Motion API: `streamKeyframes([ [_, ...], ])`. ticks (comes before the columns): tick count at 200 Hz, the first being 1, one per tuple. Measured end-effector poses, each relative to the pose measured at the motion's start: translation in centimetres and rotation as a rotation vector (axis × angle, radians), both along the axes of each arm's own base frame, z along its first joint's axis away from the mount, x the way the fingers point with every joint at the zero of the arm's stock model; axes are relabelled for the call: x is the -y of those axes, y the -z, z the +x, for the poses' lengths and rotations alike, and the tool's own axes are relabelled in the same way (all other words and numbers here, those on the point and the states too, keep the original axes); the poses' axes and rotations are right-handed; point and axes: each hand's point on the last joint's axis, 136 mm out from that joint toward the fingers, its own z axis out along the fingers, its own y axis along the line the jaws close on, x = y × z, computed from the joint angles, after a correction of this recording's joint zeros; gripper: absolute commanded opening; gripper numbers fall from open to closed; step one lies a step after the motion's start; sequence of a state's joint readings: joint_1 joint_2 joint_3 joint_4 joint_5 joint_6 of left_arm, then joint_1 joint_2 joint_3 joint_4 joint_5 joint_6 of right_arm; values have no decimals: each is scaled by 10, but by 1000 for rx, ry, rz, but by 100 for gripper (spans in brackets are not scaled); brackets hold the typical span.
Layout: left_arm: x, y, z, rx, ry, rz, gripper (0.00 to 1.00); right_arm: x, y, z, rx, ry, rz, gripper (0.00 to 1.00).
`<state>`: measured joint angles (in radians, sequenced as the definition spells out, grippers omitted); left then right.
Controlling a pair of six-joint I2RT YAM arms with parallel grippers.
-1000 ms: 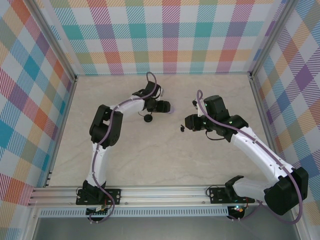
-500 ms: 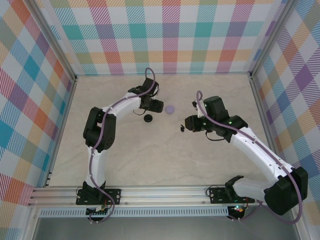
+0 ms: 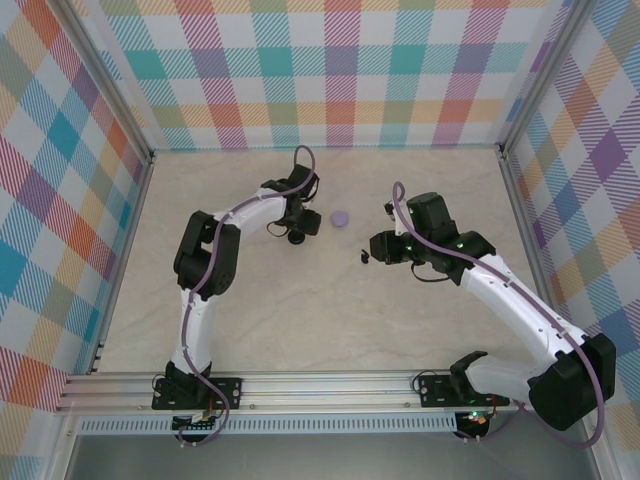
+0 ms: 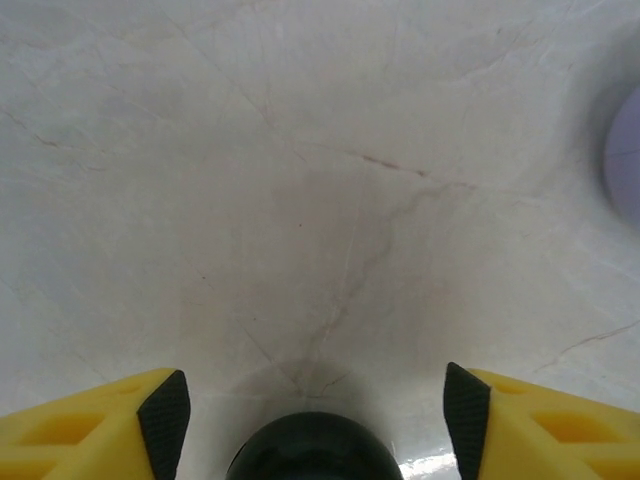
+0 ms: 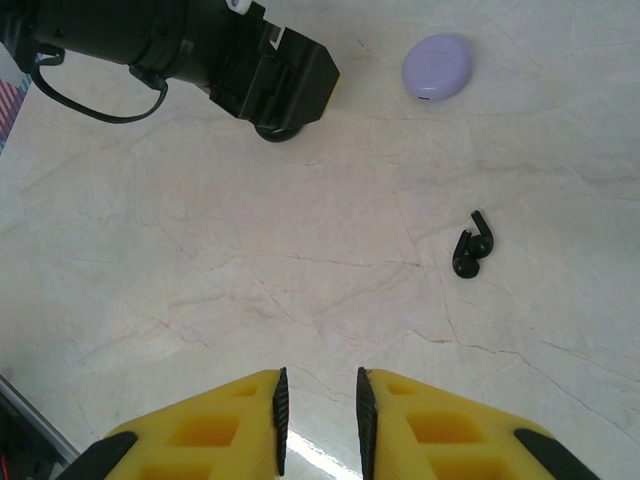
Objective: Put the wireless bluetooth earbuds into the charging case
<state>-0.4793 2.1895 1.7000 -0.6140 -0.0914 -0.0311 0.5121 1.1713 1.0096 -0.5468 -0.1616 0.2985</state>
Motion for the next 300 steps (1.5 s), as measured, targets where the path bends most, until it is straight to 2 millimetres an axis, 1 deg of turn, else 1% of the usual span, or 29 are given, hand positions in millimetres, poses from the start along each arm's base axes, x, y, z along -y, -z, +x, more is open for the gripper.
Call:
streamKeyframes([
  [20, -2, 8, -4, -25, 0, 14, 56, 0, 0, 0, 0, 0, 0, 28],
  [65, -5, 11, -6, -32, -12, 20, 43, 0, 0, 0, 0, 0, 0, 28],
  [84, -6, 16, -10, -43, -17, 23, 41, 0, 0, 0, 0, 0, 0, 28],
  [103, -7, 15, -11, -35, -34, 11, 41, 0, 0, 0, 0, 0, 0, 28],
  [127, -14, 15, -23, -44, -65, 3, 40, 0, 0, 0, 0, 0, 0, 29],
  [146, -21, 15, -38, -59, -91, -1, 40, -1, 2, 0, -7, -3, -1, 29],
  [175, -32, 17, -65, -90, -136, -12, 39, -4, 11, 2, -34, -12, -6, 29],
  [188, -36, 17, -74, -93, -154, -20, 39, -6, 15, 2, -49, -17, -6, 29],
  [214, -36, 17, -91, -103, -174, -47, 40, -10, 24, 2, -83, -32, -6, 30],
  [239, -34, 17, -102, -116, -185, -65, 43, -16, 35, 3, -123, -51, -2, 31],
  [255, -33, 14, -107, -121, -186, -78, 47, -21, 42, 3, -147, -67, 6, 31],
  [271, -32, 7, -107, -107, -195, -93, 54, -27, 51, 3, -175, -83, 9, 31],
  [300, -35, -15, -99, -62, -210, -146, 54, -44, 73, -1, -237, -123, 2, 31],
])
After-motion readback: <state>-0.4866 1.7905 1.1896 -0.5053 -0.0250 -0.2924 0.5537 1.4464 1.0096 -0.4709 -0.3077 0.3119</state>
